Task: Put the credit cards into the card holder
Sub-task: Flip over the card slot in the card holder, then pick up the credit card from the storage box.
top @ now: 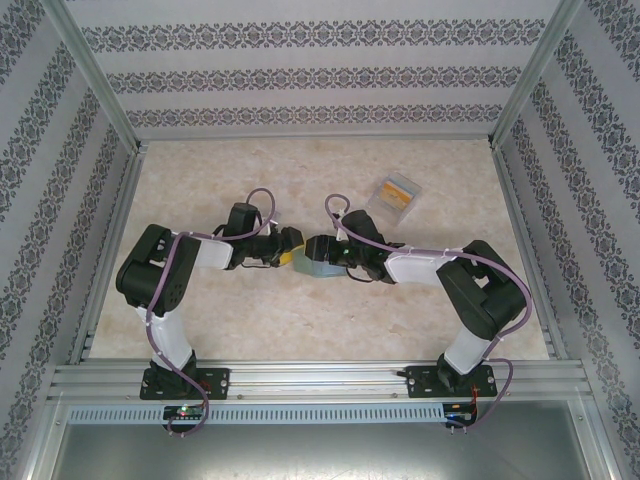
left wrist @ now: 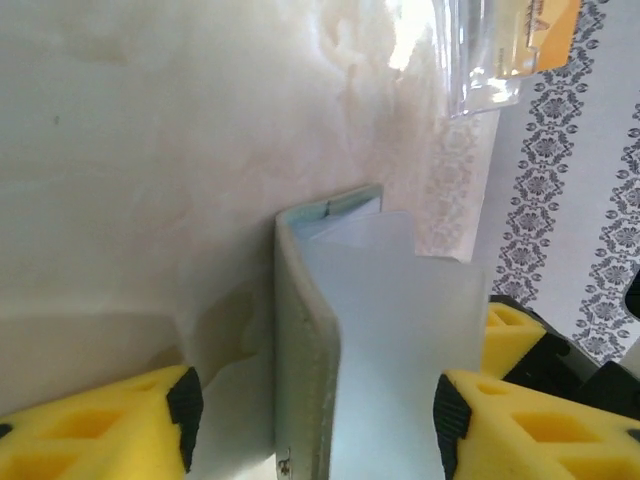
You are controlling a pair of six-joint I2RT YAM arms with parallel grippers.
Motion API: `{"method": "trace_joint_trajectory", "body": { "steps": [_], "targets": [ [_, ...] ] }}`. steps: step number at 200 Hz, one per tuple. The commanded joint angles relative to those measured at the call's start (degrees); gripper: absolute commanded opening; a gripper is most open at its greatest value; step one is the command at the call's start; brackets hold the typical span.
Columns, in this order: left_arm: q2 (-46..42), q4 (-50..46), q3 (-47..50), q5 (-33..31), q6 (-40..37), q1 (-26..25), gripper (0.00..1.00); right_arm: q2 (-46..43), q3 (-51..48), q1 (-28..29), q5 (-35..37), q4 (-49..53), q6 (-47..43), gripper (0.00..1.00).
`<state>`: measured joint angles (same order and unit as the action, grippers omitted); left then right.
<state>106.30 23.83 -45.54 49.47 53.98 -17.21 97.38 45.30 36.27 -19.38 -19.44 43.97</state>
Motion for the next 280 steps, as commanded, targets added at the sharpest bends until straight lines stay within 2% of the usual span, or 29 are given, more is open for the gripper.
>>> {"method": "trace_joint_trajectory", "body": {
  "steps": [1,22,57,90,115,136,160,181,207,245,266,280],
  "targets": [
    [0.83,2.50,1.22,-0.41,0.96,1.10,0.73,1.52,1.57,0.90,-2.02,-2.66,0.83,0.66],
    [0.82,2.65,1.16,-0.24,1.11,1.48,0.76,2.67,2.39,1.19,-3.12,-3.49,1.03,0.67],
    [0.81,1.76,0.85,-0.20,0.44,1.87,0.74,3.78,2.73,1.58,-2.14,-3.78,1.47,0.67],
    [0.62,-8.18,-1.06,-3.25,-5.21,1.92,0.60,1.78,0.94,1.42,2.11,-1.65,1.21,0.67],
    [-0.27,-12.15,-1.37,-5.59,-7.89,1.92,0.45,-0.50,-0.40,0.92,7.10,3.15,0.34,0.67],
    [-1.29,-15.81,-2.27,-7.56,-10.36,1.77,0.42,-1.85,-2.33,-0.17,9.05,4.29,1.12,0.67],
    [-2.18,-18.45,-2.88,-8.94,-12.09,1.78,0.48,-5.40,-4.31,-0.63,12.03,5.51,0.62,0.67],
    [-3.23,-19.20,-2.83,-10.02,-12.57,1.75,0.63,-9.45,-3.74,-0.72,16.53,10.52,-2.76,0.67],
    [-5.25,-19.97,-3.04,-9.83,-13.62,2.45,0.74,-13.27,0.18,-3.14,23.89,21.08,-10.17,0.68],
    [-8.85,-25.53,-4.67,-14.18,-17.14,3.83,0.78,-15.46,4.46,-11.44,26.84,25.77,-17.36,0.71],
    [-9.83,-28.78,-6.00,-16.73,-20.05,3.68,0.78,-13.67,9.14,-15.61,30.10,29.44,-21.90,0.72],
    [-9.80,-29.48,-6.09,-17.65,-20.62,3.60,0.77,-11.59,12.07,-18.08,29.37,31.10,-27.11,0.72]
  ]
}}
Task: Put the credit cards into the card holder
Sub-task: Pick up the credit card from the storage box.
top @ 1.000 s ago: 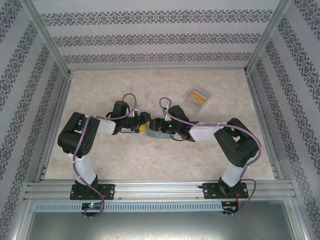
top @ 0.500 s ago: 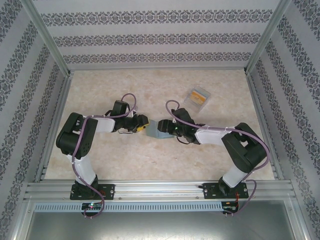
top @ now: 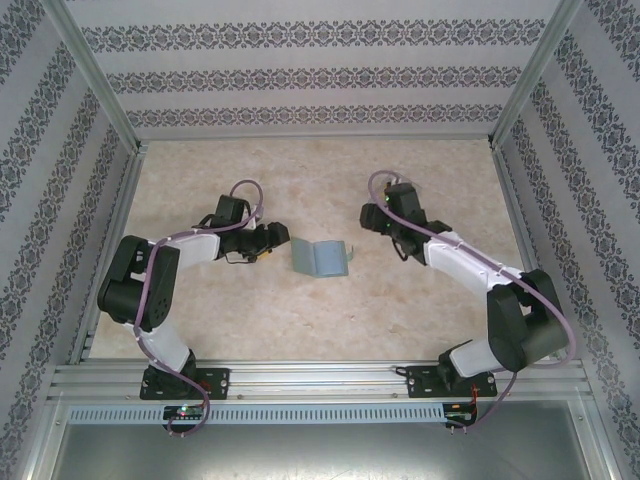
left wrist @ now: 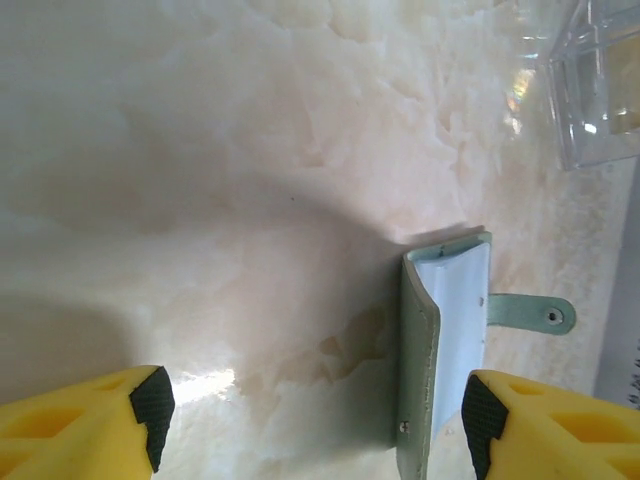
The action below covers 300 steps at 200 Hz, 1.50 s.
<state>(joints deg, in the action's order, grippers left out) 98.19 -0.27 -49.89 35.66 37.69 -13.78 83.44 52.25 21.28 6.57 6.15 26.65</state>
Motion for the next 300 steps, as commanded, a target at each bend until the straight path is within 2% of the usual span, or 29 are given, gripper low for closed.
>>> {"method": "trace_joint_trajectory", "body": {
  "steps": [1,14,29,51,78,104,179,202,225,243,300],
  "targets": [
    [-1.69,-5.32,-1.72,-3.93,-4.36,0.16,0.77,2.53,5.35,-3.26,3.13,5.61,-10.93,0.72],
    [-1.78,-3.66,-0.39,-4.37,-3.79,-0.30,0.76,4.74,6.60,-4.60,-0.43,4.53,-23.25,0.72],
    [-1.60,-2.54,0.75,-4.09,-3.42,-0.88,0.75,7.44,8.17,-6.02,1.90,4.23,-31.42,0.72],
    [-2.05,-3.27,1.73,-4.91,-3.64,-0.99,0.75,12.30,13.93,-11.47,-6.04,7.89,-34.94,0.70],
    [-4.05,-5.47,1.64,-6.37,-4.54,-1.07,0.76,16.88,19.68,-14.76,-5.79,9.47,-39.01,0.69],
    [-6.35,-6.98,1.78,-7.81,-4.57,-0.99,0.76,22.16,25.55,-16.84,-11.41,12.39,-43.50,0.68],
    [-7.94,-8.42,2.35,-9.91,-4.03,-0.93,0.77,37.14,46.53,-21.32,-30.06,28.38,-41.37,0.68],
    [-6.92,-9.34,1.81,-10.10,-5.07,-0.94,0.77,38.44,47.15,-21.38,-33.95,29.66,-40.90,0.68],
    [-6.09,-8.53,1.36,-8.91,-5.56,-0.93,0.77,38.44,45.27,-20.75,-29.74,30.41,-42.02,0.68],
    [-5.35,-7.81,0.80,-7.03,-6.20,-0.90,0.77,38.98,45.07,-20.78,-29.55,31.06,-41.02,0.68],
    [-3.45,-6.97,0.03,-6.08,-6.63,-1.02,0.77,34.85,38.24,-20.15,-35.81,27.68,-37.51,0.64]
  ]
}}
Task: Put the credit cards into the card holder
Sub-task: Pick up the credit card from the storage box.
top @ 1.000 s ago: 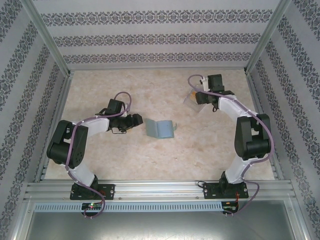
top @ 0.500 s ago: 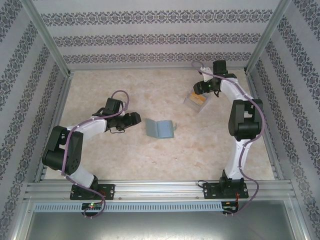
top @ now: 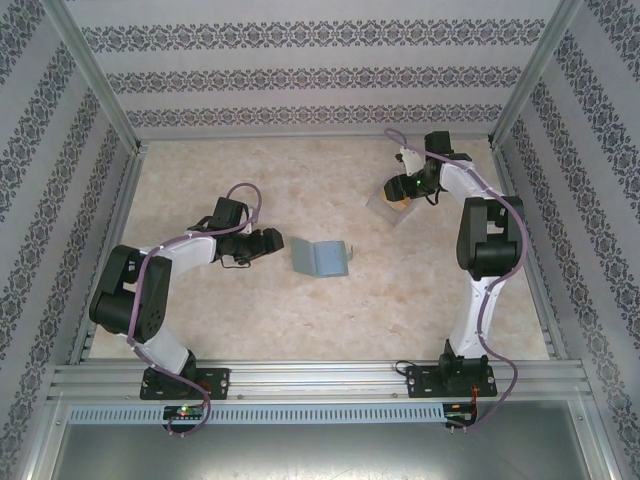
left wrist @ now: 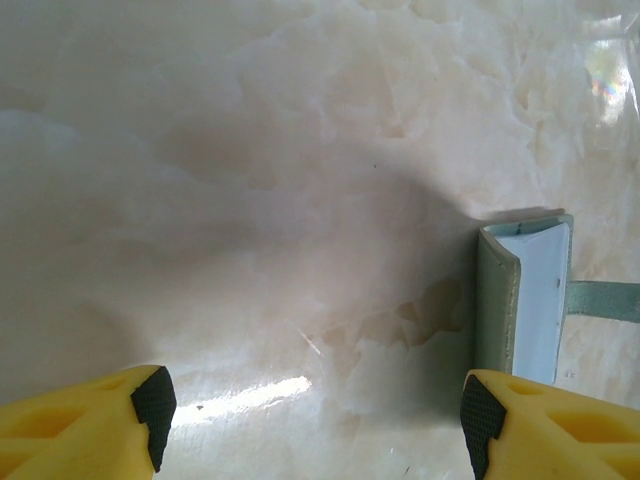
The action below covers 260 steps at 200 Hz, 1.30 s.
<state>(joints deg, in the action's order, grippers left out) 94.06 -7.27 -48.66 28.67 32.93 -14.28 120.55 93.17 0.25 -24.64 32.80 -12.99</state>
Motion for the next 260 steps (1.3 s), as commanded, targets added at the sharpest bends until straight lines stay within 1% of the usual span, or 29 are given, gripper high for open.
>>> {"method": "trace_joint_trajectory", "body": {
  "steps": [1,10,20,31,46,76,99,117,167,188,212,234,260],
  "targets": [
    [0.73,-0.04,-1.18,0.85,-1.88,-0.50,0.77,-2.35,-2.70,0.89,-4.70,1.04,2.20,0.64],
    [0.94,-0.23,-1.41,0.82,-1.75,-0.53,0.77,-3.05,-3.33,0.89,-5.57,0.80,2.73,0.63],
    [0.95,0.05,-1.37,2.18,-1.81,-0.51,0.77,-3.94,-4.23,0.98,-6.18,-0.01,3.08,0.62],
    [0.80,1.06,-0.86,3.35,-2.00,-0.59,0.77,-4.81,-4.98,1.09,-5.94,-1.03,3.17,0.62],
    [0.67,1.94,-0.12,3.33,-2.00,-0.62,0.77,-5.56,-5.10,1.01,-5.22,-1.33,3.69,0.61],
    [0.52,4.15,0.78,5.06,-1.21,-0.61,0.77,-6.12,-5.17,1.07,-6.33,-1.62,4.36,0.60],
    [0.20,5.04,1.49,4.24,-0.34,-0.56,0.77,-5.64,-4.20,1.07,-6.29,-0.82,3.37,0.56],
    [0.00,5.98,1.83,5.07,0.02,-0.66,0.77,-5.66,-3.96,0.97,-6.22,-0.89,2.81,0.55],
    [-0.41,6.49,2.61,4.87,0.39,-0.62,0.78,-6.10,-3.79,0.89,-6.77,-1.38,3.20,0.54],
    [-0.59,5.71,2.39,4.32,0.12,-0.65,0.78,-6.32,-3.93,0.46,-8.54,-1.68,3.40,0.49],
    [-0.96,5.27,2.23,4.62,-0.28,-0.64,0.78,-7.00,-4.92,0.11,-9.12,-3.12,3.45,0.49],
    [-1.02,5.02,2.43,3.87,-0.33,-0.59,0.78,-6.83,-4.48,-0.25,-10.55,-2.50,3.78,0.48],
    [-0.59,5.34,2.28,4.77,-0.03,-0.64,0.78,-6.67,-4.73,-0.49,-10.83,-2.42,3.62,0.47]
  ]
}}
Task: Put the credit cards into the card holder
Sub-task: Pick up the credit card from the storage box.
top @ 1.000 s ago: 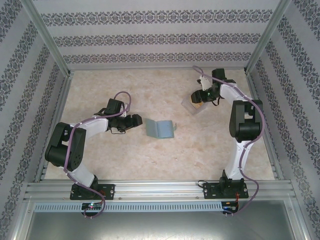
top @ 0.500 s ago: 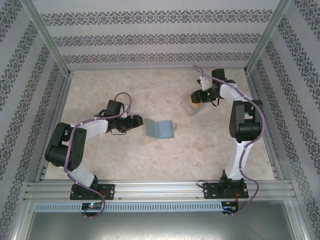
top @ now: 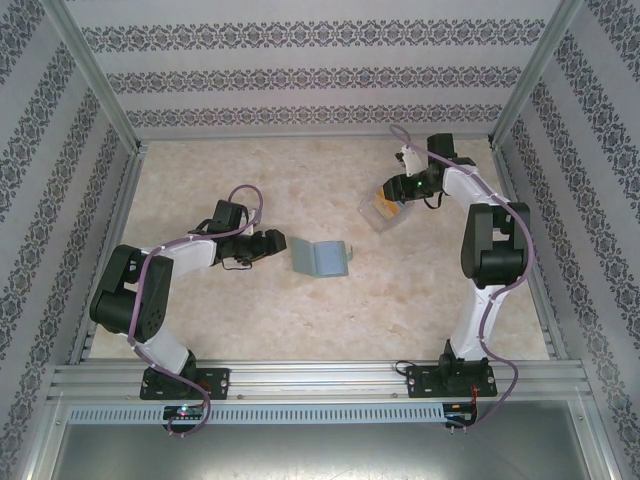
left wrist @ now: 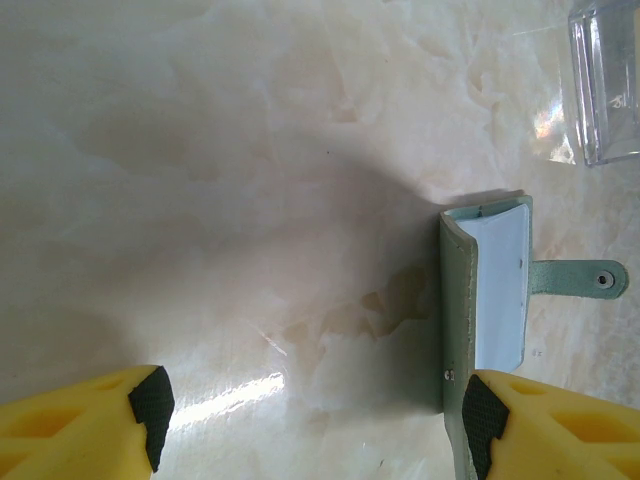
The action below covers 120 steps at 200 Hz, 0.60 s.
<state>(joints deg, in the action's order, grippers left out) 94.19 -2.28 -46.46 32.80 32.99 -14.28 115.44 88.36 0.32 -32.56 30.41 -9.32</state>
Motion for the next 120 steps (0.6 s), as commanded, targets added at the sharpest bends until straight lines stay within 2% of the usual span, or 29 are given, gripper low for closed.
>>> {"method": "trace_joint_trajectory", "body": {
  "steps": [1,38,77,120],
  "targets": [
    [-0.70,0.31,0.10,0.62,-0.11,-0.61,0.78,-1.54,0.11,-0.57,-2.94,-0.07,-0.02,0.47],
    [-0.90,-0.07,0.02,0.51,-0.12,-0.63,0.78,-1.29,-0.01,-0.67,-2.81,0.61,0.02,0.42],
    [-0.98,-0.57,0.10,0.47,-0.12,-0.61,0.78,-1.00,0.05,-0.73,-2.56,1.33,-0.12,0.24],
    [-1.64,-0.56,0.45,0.43,-0.18,-0.63,0.78,-1.26,-0.02,-0.67,0.00,2.02,-0.64,0.12]
  ]
}}
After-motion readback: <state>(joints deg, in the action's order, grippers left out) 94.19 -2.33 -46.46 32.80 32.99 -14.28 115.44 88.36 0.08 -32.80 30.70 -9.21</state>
